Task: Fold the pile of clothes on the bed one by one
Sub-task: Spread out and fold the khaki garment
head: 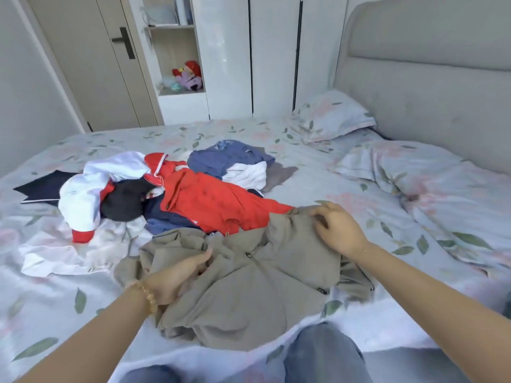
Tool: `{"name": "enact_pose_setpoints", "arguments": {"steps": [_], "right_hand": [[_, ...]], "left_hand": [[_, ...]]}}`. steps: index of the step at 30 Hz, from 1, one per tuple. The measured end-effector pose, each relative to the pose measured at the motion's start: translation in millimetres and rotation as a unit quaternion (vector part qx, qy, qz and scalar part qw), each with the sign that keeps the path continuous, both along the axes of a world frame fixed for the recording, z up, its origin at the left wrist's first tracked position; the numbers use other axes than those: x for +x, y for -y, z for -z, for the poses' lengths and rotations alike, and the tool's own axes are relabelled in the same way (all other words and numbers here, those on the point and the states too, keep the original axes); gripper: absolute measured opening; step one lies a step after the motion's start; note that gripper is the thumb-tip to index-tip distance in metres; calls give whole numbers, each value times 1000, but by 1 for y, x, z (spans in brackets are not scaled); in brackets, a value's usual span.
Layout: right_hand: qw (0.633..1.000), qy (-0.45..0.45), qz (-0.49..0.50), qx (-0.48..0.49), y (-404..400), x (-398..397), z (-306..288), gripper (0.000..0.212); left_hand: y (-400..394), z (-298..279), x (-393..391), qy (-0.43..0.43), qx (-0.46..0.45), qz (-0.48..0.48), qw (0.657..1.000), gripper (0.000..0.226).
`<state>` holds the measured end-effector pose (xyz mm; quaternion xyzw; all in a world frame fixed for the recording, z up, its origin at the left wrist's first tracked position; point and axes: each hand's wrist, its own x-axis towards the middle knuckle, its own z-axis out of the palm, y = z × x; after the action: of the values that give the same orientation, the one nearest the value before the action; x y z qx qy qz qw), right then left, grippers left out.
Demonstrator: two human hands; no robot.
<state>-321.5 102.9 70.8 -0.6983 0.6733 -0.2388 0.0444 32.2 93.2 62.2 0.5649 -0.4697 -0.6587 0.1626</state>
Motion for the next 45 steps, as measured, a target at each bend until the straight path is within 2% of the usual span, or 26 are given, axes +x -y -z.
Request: {"name": "enact_pose_setpoints", "arguments": {"steps": [2, 4, 6, 8, 11, 12, 13, 14, 15, 16, 17, 19, 21, 23, 25, 26, 29, 32, 34, 36, 39, 40, 41, 42, 43, 45], "right_hand": [[998, -41, -3, -42, -16, -1, 14, 32], [994, -100, -20, -42, -22, 1, 29, 59], [989, -139, -29, -29, -17, 6, 35, 76], [985, -161, -36, -47, -5, 15, 30, 78], [985, -169, -34, 25, 24, 16, 16, 81], [982, -170, -42, 75, 35, 13, 11, 77], [975, -173, -64, 121, 43, 11, 7, 62], [968, -180, -85, 154, 45, 11, 4, 35], [965, -164, -105, 176, 45, 11, 0, 10], [969, -140, -121, 166, 43, 10, -2, 22], [980, -74, -125, 139, 42, 6, -6, 34], [988, 124, -80, 42, 36, 0, -24, 35], [968, 247, -20, -27, 27, -8, -57, 32], [940, 338, -12, -50, 14, -19, -105, 36], [913, 406, -44, 2, -4, -31, -156, 35], [914, 397, -64, 52, -12, -39, -177, 32], [937, 247, -121, 216, -33, -57, -223, 42], [906, 217, -121, 343, -48, -64, -243, 29], [892, 210, -136, 377, -55, -68, -241, 25], [893, 232, -151, 355, -60, -72, -226, 28], [864, 391, -155, 276, -64, -80, -194, 16], [848, 436, -156, 259, -64, -83, -184, 17], [839, 466, -143, 241, -60, -88, -174, 30], [837, 483, -128, 224, -56, -92, -165, 42], [840, 493, -100, 202, -49, -98, -156, 44], [871, 473, -19, 131, -32, -106, -151, 32]], "left_hand": [[6, 10, -4, 1, 25, -48, 999, 51], [7, 13, -7, -13, 39, -19, 999, 43], [6, 11, -10, 32, -8, 42, 999, 31], [7, 10, -13, 62, -67, 48, 995, 16], [6, 0, -10, -22, -82, 25, 996, 14], [5, -6, -9, -58, -88, 22, 994, 16], [4, -13, -8, -86, -101, 23, 991, 14], [4, -19, -7, -107, -124, 18, 986, 16], [4, -29, -9, -122, -146, 7, 982, 18], [7, -38, -9, -131, -171, -7, 976, 17], [9, -50, -9, -137, -195, -22, 971, 15], [17, -79, -10, -126, -265, -36, 955, 11], [25, -117, -11, -93, -339, -27, 936, 10], [33, -161, -16, -59, -406, 1, 912, 12], [37, -208, -25, -31, -462, 20, 886, 10], [41, -230, -29, -17, -487, 28, 873, 11], [39, -291, -47, 18, -551, 51, 833, 32], [32, -326, -64, 45, -585, 79, 806, 41], [25, -333, -76, 70, -585, 117, 799, 39], [22, -329, -79, 115, -535, 177, 818, 48], [27, -305, -67, 228, -335, 312, 859, 53], [31, -293, -62, 265, -270, 339, 861, 51], [37, -281, -59, 290, -229, 348, 862, 43], [41, -269, -61, 311, -226, 331, 862, 29], [49, -259, -68, 333, -254, 300, 857, 16], [69, -257, -97, 369, -347, 217, 834, 20]]}}
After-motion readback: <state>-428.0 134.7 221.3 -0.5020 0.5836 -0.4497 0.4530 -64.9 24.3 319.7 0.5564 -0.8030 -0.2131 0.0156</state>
